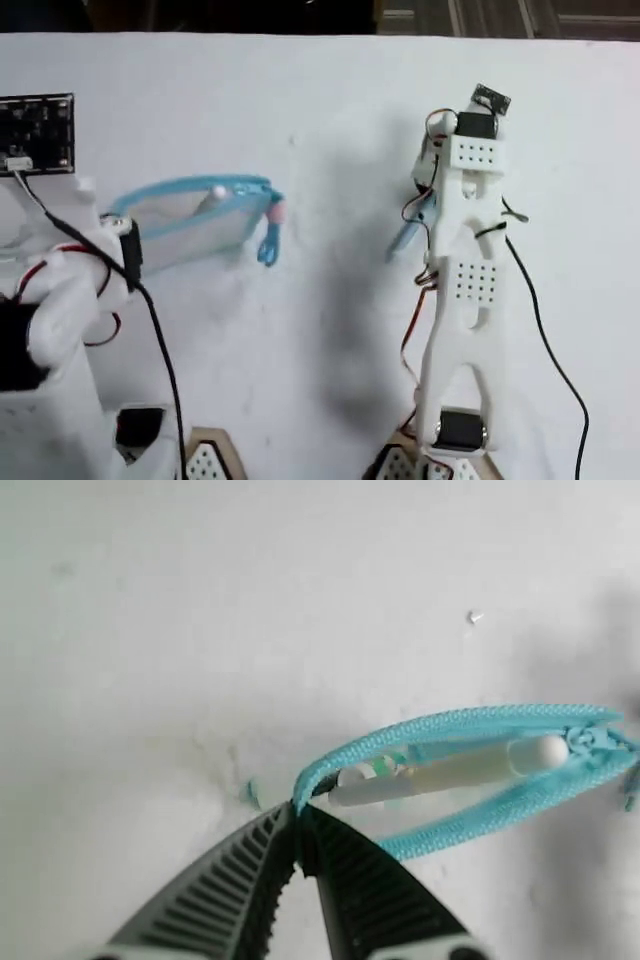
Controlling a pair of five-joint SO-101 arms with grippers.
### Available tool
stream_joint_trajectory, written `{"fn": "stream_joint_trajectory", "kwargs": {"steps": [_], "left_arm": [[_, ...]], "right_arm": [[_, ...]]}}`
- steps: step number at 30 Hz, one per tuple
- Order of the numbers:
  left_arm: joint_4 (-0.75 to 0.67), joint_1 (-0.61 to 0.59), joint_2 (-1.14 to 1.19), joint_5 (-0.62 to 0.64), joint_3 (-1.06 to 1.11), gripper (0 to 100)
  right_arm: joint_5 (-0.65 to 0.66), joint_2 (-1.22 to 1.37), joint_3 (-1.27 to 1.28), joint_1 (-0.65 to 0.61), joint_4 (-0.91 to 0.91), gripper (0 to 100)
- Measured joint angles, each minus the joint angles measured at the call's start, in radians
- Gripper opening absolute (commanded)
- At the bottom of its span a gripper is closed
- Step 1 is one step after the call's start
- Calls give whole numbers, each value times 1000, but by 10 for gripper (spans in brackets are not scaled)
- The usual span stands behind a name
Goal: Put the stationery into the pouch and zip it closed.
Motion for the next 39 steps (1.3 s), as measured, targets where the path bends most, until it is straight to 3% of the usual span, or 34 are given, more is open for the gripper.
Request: {"fn": "stream_joint_trajectory", "kwargs": {"steps": [14, 25, 39], "left_arm": [[0, 15, -5, 92, -176, 23], [0, 18, -21, 95, -87, 23], [-2, -34, -26, 94, -80, 23]], "right_arm": [[2, 0, 0, -2, 37, 17], [2, -12, -3, -2, 44, 17], [-43, -348, -2, -20, 48, 17]]}}
